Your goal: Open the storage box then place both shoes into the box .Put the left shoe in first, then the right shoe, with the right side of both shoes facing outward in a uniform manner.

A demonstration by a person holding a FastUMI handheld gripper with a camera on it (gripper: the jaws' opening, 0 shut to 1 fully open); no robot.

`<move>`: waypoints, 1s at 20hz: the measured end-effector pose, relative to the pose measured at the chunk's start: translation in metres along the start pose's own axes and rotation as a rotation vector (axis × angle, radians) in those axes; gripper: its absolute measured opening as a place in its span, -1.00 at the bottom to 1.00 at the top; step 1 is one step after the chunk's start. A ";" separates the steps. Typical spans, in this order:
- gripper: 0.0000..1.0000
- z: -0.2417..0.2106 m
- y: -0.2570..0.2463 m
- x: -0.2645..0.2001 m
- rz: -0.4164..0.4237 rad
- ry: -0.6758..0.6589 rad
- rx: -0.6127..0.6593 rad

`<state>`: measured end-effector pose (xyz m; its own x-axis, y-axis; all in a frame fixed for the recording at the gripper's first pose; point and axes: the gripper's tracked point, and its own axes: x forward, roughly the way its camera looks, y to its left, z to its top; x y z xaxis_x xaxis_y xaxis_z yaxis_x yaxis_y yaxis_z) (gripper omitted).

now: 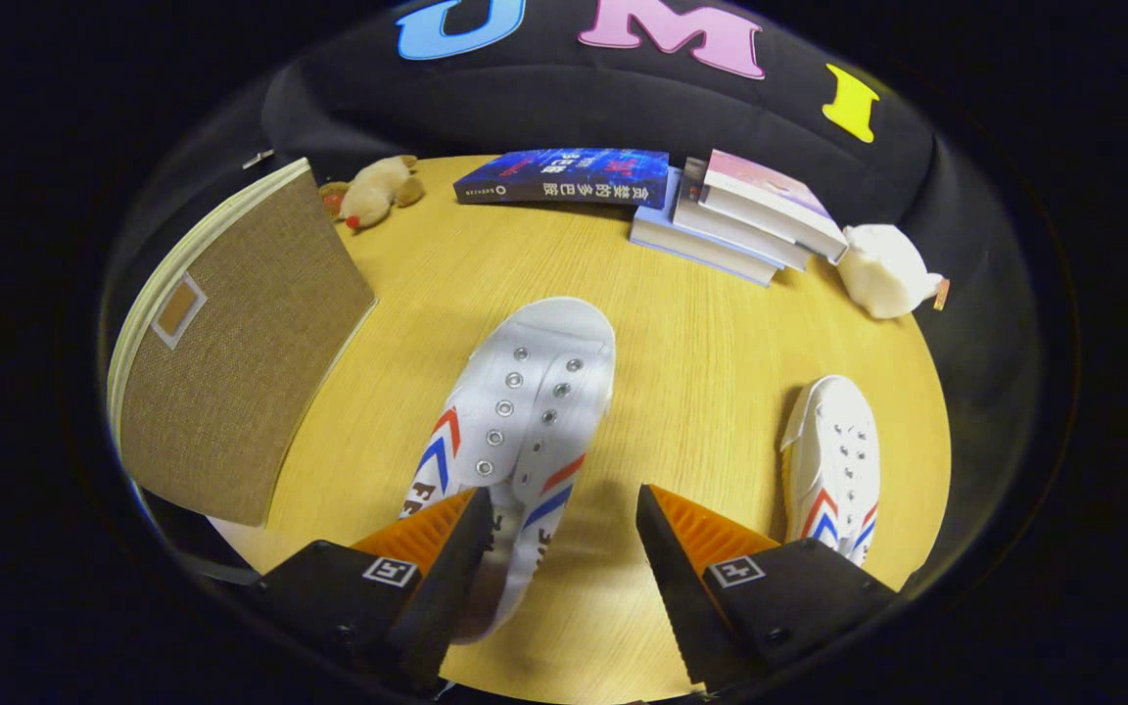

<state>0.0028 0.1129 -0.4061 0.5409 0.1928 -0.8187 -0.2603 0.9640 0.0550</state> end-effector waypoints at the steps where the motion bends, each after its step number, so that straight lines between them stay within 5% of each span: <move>1: 0.64 0.000 0.000 0.000 0.013 0.005 0.020; 5: 0.19 -0.007 0.013 0.002 0.102 0.038 0.177; 6: -0.28 -0.004 0.011 0.002 0.106 0.038 0.222; 8: -0.38 -0.003 0.009 0.002 0.099 0.055 0.279; 10: -0.73 -0.004 0.008 0.001 0.098 0.048 0.324; 12: -0.88 -0.003 0.007 0.000 0.112 0.036 0.335; 20: -0.90 0.027 0.025 -0.065 0.142 -0.037 0.306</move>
<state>-0.0174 0.1293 -0.3363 0.5465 0.3300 -0.7697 -0.0856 0.9363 0.3406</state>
